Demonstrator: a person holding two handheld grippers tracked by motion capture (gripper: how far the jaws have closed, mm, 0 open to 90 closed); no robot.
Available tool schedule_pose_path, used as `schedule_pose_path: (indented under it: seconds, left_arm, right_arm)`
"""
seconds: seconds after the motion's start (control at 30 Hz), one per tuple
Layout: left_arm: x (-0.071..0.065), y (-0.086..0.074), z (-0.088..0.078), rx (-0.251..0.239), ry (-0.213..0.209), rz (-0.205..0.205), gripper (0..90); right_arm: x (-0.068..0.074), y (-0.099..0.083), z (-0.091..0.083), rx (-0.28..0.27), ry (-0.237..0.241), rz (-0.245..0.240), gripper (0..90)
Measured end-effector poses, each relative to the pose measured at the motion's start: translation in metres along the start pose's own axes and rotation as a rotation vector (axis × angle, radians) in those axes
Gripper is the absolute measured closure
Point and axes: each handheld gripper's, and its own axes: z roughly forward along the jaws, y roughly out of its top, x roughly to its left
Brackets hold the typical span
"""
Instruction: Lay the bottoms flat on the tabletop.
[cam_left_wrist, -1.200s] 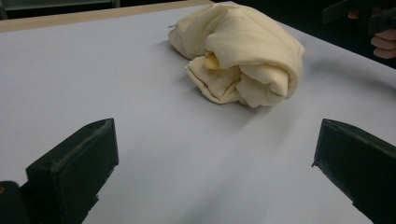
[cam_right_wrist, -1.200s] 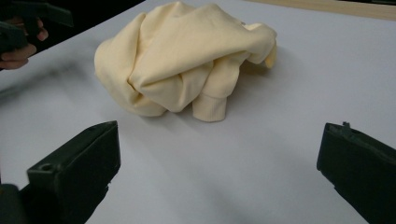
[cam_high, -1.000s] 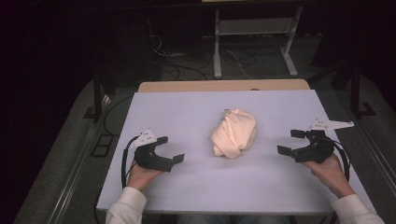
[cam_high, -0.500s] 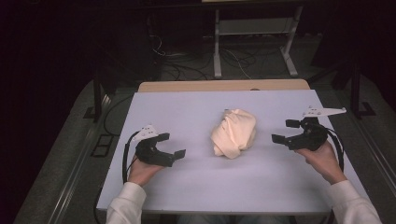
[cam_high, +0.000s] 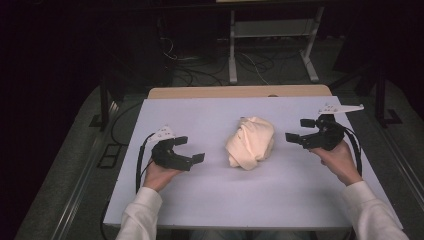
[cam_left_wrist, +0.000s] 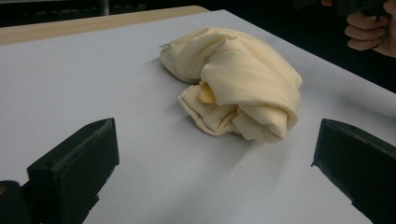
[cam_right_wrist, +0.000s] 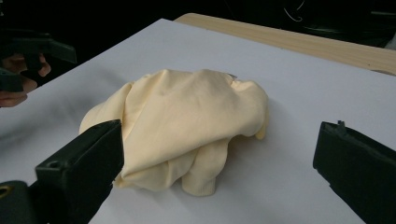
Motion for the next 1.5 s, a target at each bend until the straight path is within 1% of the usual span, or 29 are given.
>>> schedule_pose_path:
  seconds: [0.2,0.37,0.5,0.73,0.8,0.87,0.93,1.17,1.33,1.37,1.5]
  left_arm:
    - [0.001,0.007,0.009,0.004,-0.009,-0.001,0.0]
    - [0.001,0.012,0.016,0.012,-0.016,0.003,0.0]
    - [0.002,0.015,0.022,0.017,-0.017,-0.001,0.0]
    - [0.003,0.019,0.033,0.024,-0.030,-0.009,0.0]
    - [0.003,0.019,0.035,0.023,-0.033,-0.008,0.0]
    - [0.003,0.019,0.040,0.023,-0.040,-0.016,0.1]
    - [0.004,0.019,0.043,0.017,-0.048,-0.021,3.6]
    - [0.006,0.015,0.057,0.020,-0.063,-0.046,4.9]
    - [0.006,0.013,0.066,0.023,-0.081,-0.066,6.1]
    - [0.006,0.012,0.068,0.027,-0.082,-0.063,6.2]
    - [0.006,0.011,0.076,0.038,-0.099,-0.072,6.8]
  right_arm:
    - [-0.004,0.010,0.011,0.005,0.002,0.002,1.7]
    - [-0.009,0.016,0.019,0.009,0.000,0.014,1.7]
    - [-0.014,0.021,0.027,0.019,-0.007,0.015,1.7]
    - [-0.020,0.026,0.037,0.030,-0.021,0.019,1.7]
    - [-0.020,0.026,0.038,0.030,-0.021,0.021,1.7]
    - [-0.022,0.025,0.042,0.037,-0.026,0.025,1.7]
    - [-0.024,0.024,0.045,0.043,-0.026,0.032,1.7]
    - [-0.029,0.020,0.057,0.069,-0.027,0.051,1.7]
    - [-0.033,0.017,0.066,0.078,-0.004,0.077,4.0]
    - [-0.033,0.016,0.068,0.079,0.005,0.082,4.6]
    - [-0.035,0.014,0.074,0.091,0.024,0.094,6.9]
